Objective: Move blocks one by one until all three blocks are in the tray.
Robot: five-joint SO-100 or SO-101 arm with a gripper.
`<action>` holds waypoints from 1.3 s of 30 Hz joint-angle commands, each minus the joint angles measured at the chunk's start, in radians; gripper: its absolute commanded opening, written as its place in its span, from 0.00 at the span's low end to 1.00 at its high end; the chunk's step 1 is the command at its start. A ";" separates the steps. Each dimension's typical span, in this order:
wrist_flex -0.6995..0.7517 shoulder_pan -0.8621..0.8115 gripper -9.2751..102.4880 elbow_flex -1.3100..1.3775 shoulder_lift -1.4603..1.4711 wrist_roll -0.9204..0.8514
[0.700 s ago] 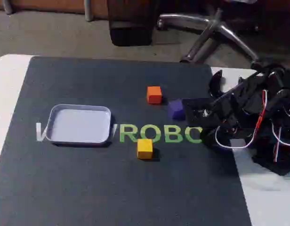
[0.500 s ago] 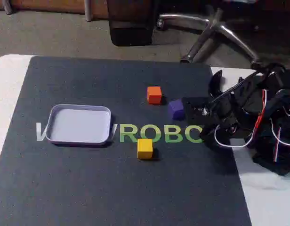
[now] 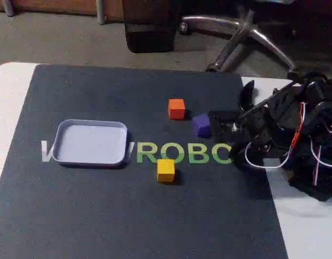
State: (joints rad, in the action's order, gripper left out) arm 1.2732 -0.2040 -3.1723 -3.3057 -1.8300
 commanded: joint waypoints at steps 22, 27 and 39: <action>0.005 -0.060 0.02 0.002 -0.003 -0.041; -0.061 -0.064 0.01 0.002 -0.003 -0.094; -0.133 -0.196 0.02 0.153 -0.002 -0.083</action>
State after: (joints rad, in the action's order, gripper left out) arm 1.0953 -0.3942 -3.1217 -3.3011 -1.9175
